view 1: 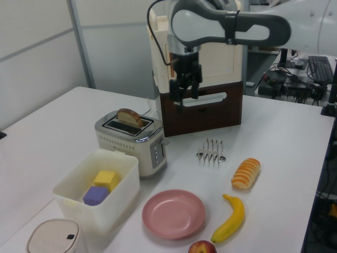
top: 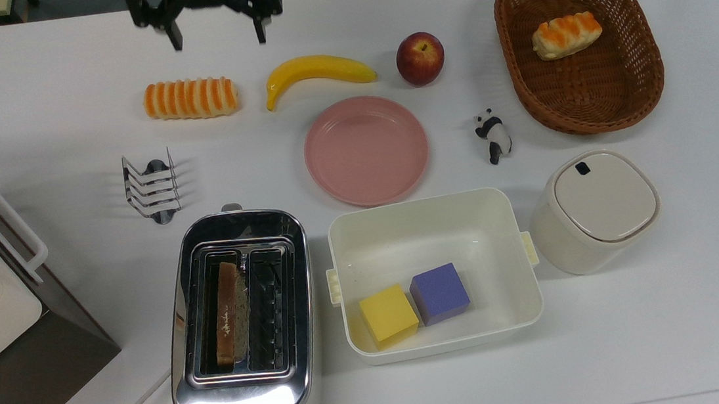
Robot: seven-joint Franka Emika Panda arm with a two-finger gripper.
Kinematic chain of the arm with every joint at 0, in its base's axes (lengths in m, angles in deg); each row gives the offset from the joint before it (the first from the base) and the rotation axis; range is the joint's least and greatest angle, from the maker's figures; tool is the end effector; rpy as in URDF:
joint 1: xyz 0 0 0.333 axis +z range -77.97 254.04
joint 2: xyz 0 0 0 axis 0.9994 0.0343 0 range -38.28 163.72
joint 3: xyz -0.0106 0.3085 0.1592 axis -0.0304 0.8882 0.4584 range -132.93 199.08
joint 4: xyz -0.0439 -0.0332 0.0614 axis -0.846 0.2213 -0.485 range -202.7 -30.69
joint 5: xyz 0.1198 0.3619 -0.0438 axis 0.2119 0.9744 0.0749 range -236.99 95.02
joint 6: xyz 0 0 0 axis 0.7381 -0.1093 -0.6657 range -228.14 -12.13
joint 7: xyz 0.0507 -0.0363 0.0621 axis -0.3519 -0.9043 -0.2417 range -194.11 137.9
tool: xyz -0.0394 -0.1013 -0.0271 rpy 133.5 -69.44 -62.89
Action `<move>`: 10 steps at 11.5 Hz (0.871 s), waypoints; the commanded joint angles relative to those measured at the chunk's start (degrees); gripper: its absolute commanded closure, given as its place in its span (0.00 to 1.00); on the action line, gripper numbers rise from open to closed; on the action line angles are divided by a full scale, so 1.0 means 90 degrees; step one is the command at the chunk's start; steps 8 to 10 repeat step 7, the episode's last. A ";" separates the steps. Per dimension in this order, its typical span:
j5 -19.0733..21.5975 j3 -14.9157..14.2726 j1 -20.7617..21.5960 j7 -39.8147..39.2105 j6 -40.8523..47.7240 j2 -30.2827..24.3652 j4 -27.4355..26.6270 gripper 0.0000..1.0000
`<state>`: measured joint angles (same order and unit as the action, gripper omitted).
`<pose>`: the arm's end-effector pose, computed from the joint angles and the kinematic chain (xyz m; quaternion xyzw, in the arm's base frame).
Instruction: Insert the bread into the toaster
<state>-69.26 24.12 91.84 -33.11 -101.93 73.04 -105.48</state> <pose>0.6022 -0.0408 0.6369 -1.0000 -0.0002 0.0016 0.0012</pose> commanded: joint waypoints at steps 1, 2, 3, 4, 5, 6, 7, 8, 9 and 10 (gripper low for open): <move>-0.0162 0.0066 0.0143 0.0155 -0.0017 -0.0775 -0.1195 0.00; -0.0259 0.0115 0.0240 0.0165 -0.0036 -0.0775 -0.1304 0.00; -0.0318 0.0125 0.0260 0.0165 -0.0056 -0.0804 -0.1353 0.00; -0.0309 0.0116 0.0232 0.0146 -0.0047 -0.0892 -0.1353 0.00; -0.0309 0.0106 0.0222 0.0185 -0.0017 -0.0893 -0.1353 0.00; -0.0309 0.0106 0.0222 0.0185 -0.0007 -0.0893 -0.1353 0.00; -0.0309 0.0115 0.0222 0.0175 0.0012 -0.0902 -0.1353 0.00; -0.0309 0.0115 0.0222 0.0175 0.0012 -0.0902 -0.1353 0.00; -0.0309 0.0115 0.0222 0.0175 0.0012 -0.0902 -0.1353 0.00; -0.0309 0.0115 0.0222 0.0175 0.0012 -0.0902 -0.1353 0.00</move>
